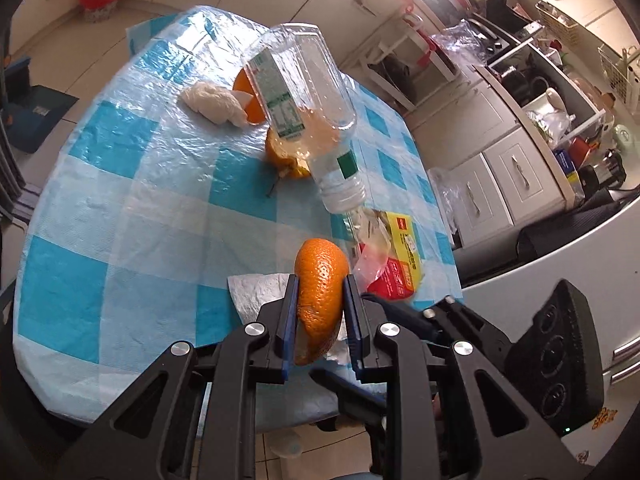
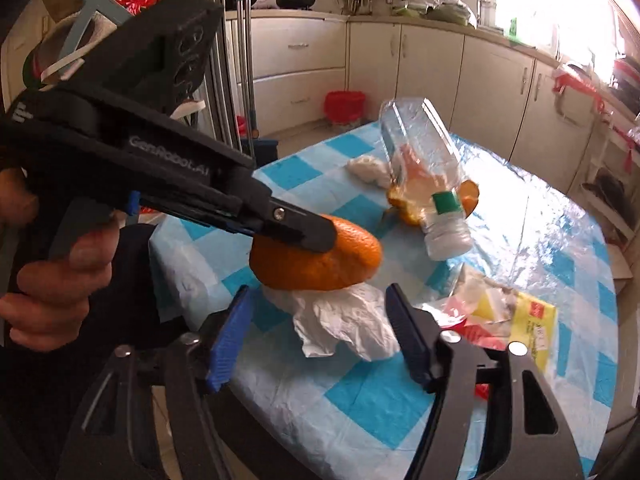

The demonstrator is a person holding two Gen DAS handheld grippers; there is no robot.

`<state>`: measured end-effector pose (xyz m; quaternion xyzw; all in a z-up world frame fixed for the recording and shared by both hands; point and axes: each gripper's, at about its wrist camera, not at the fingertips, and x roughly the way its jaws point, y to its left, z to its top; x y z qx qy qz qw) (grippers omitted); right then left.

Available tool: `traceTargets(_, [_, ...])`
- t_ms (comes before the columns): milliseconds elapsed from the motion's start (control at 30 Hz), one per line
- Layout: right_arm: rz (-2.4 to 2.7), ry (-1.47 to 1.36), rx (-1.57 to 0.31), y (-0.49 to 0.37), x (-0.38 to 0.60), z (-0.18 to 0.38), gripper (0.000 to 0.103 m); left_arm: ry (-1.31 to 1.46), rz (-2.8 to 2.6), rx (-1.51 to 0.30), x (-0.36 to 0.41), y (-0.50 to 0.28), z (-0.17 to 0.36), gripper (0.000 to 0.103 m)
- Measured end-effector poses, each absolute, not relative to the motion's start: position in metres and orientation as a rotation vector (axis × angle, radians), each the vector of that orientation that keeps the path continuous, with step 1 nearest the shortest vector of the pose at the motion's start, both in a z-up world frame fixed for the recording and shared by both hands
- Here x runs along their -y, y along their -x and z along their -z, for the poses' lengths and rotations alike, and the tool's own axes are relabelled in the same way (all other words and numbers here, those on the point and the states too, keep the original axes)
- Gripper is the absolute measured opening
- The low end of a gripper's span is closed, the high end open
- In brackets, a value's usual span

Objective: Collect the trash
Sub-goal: 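Grasp the white tissue with the right gripper while the left holds the orange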

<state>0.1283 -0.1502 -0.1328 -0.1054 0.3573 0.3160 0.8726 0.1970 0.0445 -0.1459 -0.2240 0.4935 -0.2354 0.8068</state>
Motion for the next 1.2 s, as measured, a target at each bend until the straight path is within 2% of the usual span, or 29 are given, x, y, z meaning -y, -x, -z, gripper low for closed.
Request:
traceTargets(33, [-0.668,0.197,-0.794,-0.134,0.151,0.139,0.032,0.471,0.504,-1.058,-0.041,-0.197,0.146,0.020])
traceTargets(67, [-0.671,0.177,-0.823,-0.135,0.153,0.143,0.012,0.463,0.498,-1.057,-0.040,-0.197,0.146,0.020])
traceTargets(100, [-0.660,0.168,-0.839,-0.138,0.155,0.145,0.003,0.461,0.492,-1.055,-0.040,-0.198,0.146,0.020])
traceTargets(467, [-0.640,0.108,-0.864,-0.138,0.176,0.140,0.003,0.502,0.388,-1.023,-0.074,-0.202,0.144,0.020])
traceTargets(500, [-0.644,0.118,-0.848,-0.137,0.176,0.139,0.013,0.501,0.396,-1.028,-0.074,-0.201,0.145,0.020])
traceTargets(533, [-0.651,0.129,-0.829,-0.134,0.174,0.138,0.031,0.507,0.412,-1.035,-0.072,-0.201,0.145,0.020])
traceTargets(567, [-0.650,0.141,-0.802,-0.131,0.171,0.135,0.072,0.514,0.430,-1.043,-0.071,-0.200,0.146,0.020])
traceTargets(600, [-0.641,0.157,-0.753,-0.128,0.167,0.131,0.080,0.518,0.450,-1.052,-0.068,-0.198,0.147,0.020])
traceTargets(733, [-0.654,0.159,-0.756,-0.136,0.154,0.132,0.080,0.532,0.529,-1.095,-0.053,-0.196,0.149,0.020])
traceTargets(767, [-0.654,0.143,-0.784,-0.141,0.154,0.136,0.076,0.534,0.538,-1.099,-0.051,-0.196,0.149,0.020])
traceTargets(833, [-0.688,0.080,-0.870,-0.151,0.156,0.145,0.051,0.535,0.536,-1.100,-0.049,-0.197,0.148,0.020])
traceTargets(867, [-0.692,0.062,-0.906,-0.155,0.157,0.149,0.024,0.534,0.526,-1.097,-0.050,-0.197,0.148,0.020])
traceTargets(900, [-0.682,0.067,-0.929,-0.156,0.157,0.153,0.004,0.537,0.518,-1.094,-0.052,-0.198,0.149,0.020])
traceTargets(1200, [-0.659,0.086,-0.915,-0.149,0.167,0.146,0.004,0.570,0.466,-1.098,-0.071,-0.201,0.157,0.020])
